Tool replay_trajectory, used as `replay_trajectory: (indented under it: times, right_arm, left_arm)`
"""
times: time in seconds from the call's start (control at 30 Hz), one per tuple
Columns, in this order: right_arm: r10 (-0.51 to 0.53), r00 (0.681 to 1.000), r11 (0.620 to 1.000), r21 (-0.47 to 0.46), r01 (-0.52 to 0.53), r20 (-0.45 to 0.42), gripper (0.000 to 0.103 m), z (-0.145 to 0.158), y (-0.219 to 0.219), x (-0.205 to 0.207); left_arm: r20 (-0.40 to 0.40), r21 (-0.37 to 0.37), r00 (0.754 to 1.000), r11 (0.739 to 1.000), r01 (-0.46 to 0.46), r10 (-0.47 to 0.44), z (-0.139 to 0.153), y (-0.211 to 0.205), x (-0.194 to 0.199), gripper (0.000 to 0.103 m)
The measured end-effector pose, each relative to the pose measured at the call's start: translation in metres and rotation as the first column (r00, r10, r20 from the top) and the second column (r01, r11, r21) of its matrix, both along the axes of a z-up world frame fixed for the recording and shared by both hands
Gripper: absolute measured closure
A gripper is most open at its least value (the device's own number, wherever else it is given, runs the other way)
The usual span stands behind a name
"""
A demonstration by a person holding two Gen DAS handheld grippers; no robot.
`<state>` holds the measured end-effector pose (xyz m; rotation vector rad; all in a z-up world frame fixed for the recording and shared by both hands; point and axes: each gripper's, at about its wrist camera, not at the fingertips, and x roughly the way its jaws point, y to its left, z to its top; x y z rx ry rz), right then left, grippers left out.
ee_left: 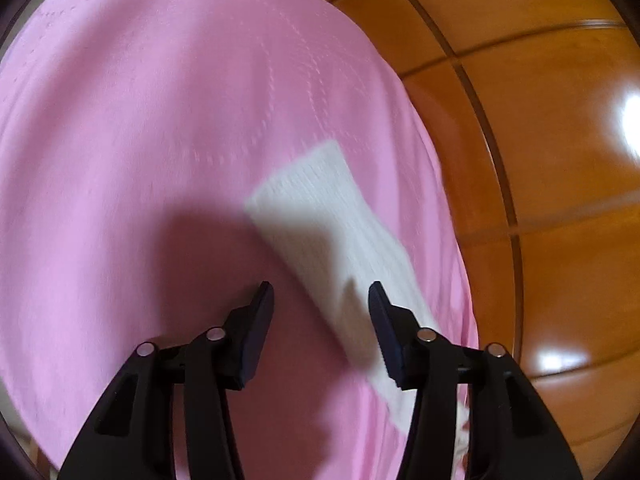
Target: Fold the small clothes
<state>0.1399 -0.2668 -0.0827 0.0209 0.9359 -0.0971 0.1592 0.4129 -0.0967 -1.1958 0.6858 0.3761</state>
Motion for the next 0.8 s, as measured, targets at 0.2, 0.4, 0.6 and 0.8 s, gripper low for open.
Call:
replay_trajectory:
  times: [0.2,0.4,0.6,0.8]
  right_arm:
    - [0.002,1.0,1.0,0.0,-0.002,-0.002,0.003,0.0,0.0,0.0]
    - [0.003,1.0,1.0,-0.001,-0.003,-0.001,0.003,-0.001,0.0,-0.001]
    - [0.005,1.0,1.0,0.011,-0.005,0.002,0.003,0.0,-0.002,-0.001]
    - [0.008,1.0,1.0,0.029,-0.008,0.007,0.003,0.001,-0.005,0.0]
  left_arm:
    - [-0.05,0.06,0.999,0.998,-0.001,0.004,0.005,0.002,0.033,0.097]
    - [0.133,0.196,0.97,0.965,0.176,-0.204,0.085,-0.078,0.052,0.098]
    - [0.2,0.368,0.797,0.797,0.478,-0.57,0.136,-0.236,0.074,0.096]
    - [0.023,0.428,0.599,0.549,0.718,-0.801,0.098,-0.366,0.075,0.071]
